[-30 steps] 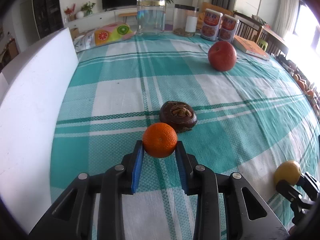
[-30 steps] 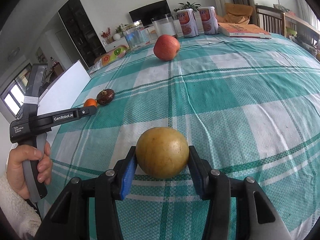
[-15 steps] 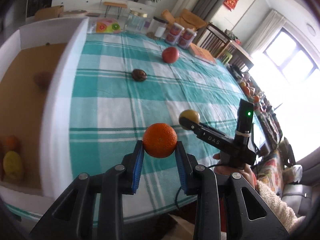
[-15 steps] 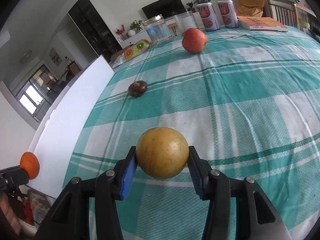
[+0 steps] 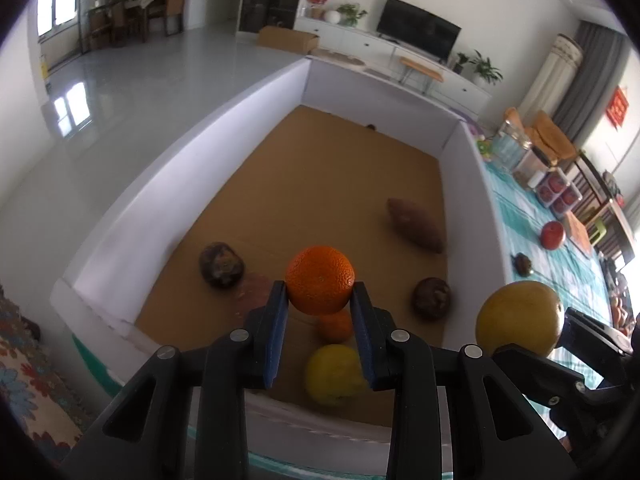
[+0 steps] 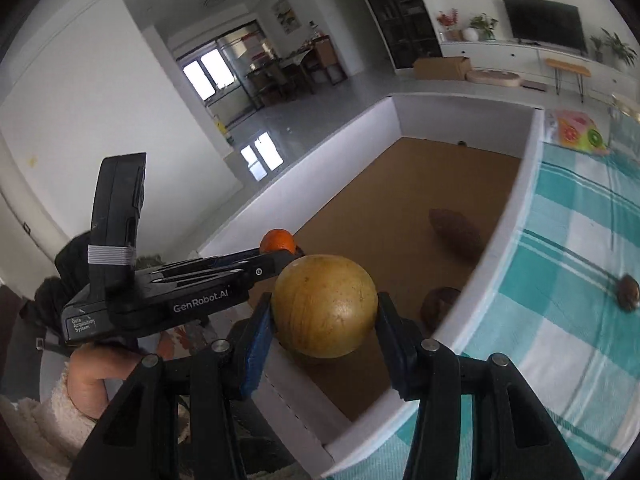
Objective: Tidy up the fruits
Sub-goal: 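Carry the tangerine and pear over the box and open both grippers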
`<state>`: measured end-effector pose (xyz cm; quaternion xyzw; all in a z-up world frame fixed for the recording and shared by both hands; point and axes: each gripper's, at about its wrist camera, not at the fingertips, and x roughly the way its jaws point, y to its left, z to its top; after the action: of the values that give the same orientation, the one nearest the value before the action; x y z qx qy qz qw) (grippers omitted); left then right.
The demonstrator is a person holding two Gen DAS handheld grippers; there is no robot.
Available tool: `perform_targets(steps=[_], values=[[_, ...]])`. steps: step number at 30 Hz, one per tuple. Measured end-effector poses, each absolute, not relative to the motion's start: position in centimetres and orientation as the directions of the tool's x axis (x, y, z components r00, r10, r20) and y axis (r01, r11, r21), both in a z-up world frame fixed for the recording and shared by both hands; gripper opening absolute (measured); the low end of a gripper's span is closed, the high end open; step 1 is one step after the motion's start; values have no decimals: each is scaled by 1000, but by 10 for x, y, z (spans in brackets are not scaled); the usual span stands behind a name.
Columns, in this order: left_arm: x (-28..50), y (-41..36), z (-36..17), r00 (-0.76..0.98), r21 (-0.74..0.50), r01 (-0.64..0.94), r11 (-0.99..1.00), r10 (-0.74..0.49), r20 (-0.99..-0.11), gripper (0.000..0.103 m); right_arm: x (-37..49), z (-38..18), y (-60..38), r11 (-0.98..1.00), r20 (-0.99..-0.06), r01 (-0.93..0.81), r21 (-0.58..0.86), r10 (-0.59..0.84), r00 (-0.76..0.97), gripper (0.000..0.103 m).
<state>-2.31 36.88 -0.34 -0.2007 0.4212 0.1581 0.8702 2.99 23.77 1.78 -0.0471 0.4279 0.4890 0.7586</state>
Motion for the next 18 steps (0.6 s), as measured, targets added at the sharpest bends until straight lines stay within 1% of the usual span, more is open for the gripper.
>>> perform_targets(steps=[1,3,4,5,6,7,8,9,10,11,14,18], values=[[-25,372,-8,586,-213,-464,860,118,-802,34,31,12,249,519,-710,-785,339,689,148,49],[-28,377,-14,569,-205,-502,840,143,-810,43,34,3,266,532,-741,-785,317,656,145,50],[-29,377,-15,569,-203,-510,836,150,-809,59,35,0,272,549,-756,-780,302,636,155,51],[-29,376,-13,576,-199,-512,836,163,-801,74,37,1,274,563,-758,-773,292,629,171,56],[-30,374,-11,576,-181,-523,833,189,-795,79,39,5,273,571,-747,-767,293,638,190,60],[-30,372,-8,582,-171,-529,831,210,-785,81,41,11,267,579,-728,-760,293,651,216,69],[-32,369,-6,593,-170,-528,832,217,-775,81,43,18,258,593,-704,-753,285,663,255,79],[-31,366,-4,604,-176,-523,834,217,-767,81,44,26,244,613,-680,-743,268,667,306,83],[-30,362,-1,617,-184,-515,837,213,-757,81,46,32,230,639,-657,-729,246,663,359,91],[-28,357,1,632,-192,-502,843,206,-747,81,49,36,215,666,-639,-710,226,652,408,94],[-22,334,9,670,-198,-446,873,180,-720,81,65,31,159,763,-622,-626,161,571,536,95],[-8,287,19,707,-192,-320,928,99,-700,81,96,-11,68,899,-681,-435,42,345,646,95]])
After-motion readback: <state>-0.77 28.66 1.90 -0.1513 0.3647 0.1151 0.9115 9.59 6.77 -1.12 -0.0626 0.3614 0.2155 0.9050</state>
